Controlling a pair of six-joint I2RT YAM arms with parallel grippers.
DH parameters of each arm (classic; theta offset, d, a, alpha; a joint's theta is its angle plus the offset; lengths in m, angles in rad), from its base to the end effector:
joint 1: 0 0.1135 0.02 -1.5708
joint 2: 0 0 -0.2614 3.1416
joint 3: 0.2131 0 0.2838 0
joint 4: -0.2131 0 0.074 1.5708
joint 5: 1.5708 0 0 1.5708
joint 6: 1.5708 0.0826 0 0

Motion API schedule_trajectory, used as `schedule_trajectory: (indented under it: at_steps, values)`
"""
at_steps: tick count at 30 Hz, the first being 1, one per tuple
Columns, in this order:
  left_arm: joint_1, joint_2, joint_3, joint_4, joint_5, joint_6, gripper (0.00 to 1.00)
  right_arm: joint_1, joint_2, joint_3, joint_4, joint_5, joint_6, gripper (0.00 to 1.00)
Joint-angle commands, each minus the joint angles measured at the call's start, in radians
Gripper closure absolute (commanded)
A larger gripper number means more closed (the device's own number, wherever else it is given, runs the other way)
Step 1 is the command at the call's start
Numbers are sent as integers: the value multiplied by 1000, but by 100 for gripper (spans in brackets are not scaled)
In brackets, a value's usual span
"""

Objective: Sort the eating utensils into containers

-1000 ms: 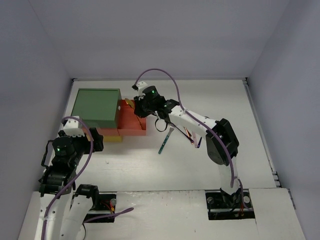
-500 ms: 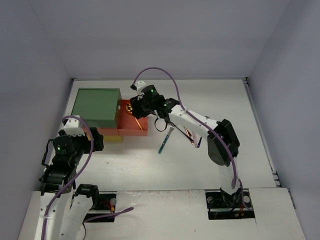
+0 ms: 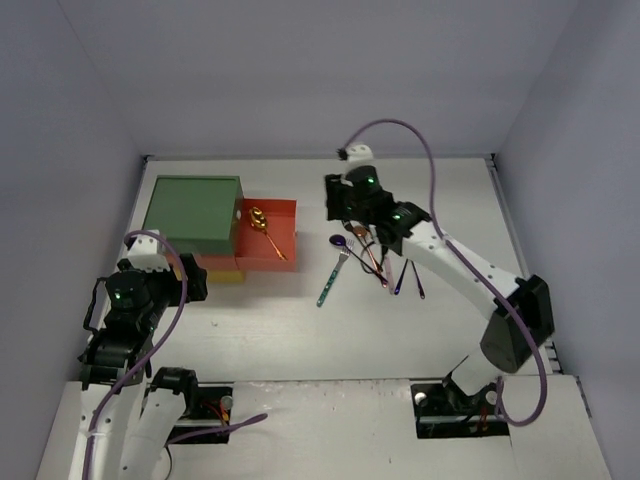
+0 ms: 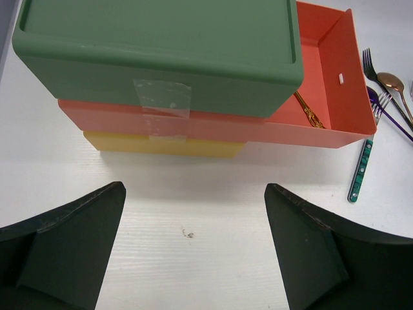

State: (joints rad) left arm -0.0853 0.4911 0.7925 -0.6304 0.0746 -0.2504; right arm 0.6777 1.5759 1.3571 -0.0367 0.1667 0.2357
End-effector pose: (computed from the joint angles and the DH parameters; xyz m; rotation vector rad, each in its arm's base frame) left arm 0.1833 -0.0219 0.3259 -0.1066 1.9070 -0.2984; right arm 0.3635 0.2749 0.3340 -0.2885 1.8280 0.4905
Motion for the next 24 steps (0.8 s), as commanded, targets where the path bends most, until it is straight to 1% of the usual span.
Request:
schedule_trajectory:
  at_steps: [1,5,7,10,13,16,20,24]
  values:
    - [-4,21,13,64,8,-4,13,-193,-107,-191,-30,67,74,48]
    - [-4,25,13,64,9,-6,13,-312,-136,-280,-44,-2,87,49]
    - [-4,27,13,63,9,-6,13,-402,-136,-332,-51,-60,103,53]
    - [-5,29,13,63,8,-6,13,-469,-110,-366,-51,-123,119,57]
    - [-5,30,13,63,9,-6,13,-481,-69,-374,-51,-139,134,60]
    - [-5,32,12,63,8,-6,13,-487,-14,-375,-50,-150,167,68]
    - [-5,34,11,63,10,-6,13,-488,40,-369,-48,-157,199,73]
    - [-5,38,11,63,10,-6,13,-488,67,-372,-49,-157,226,73]
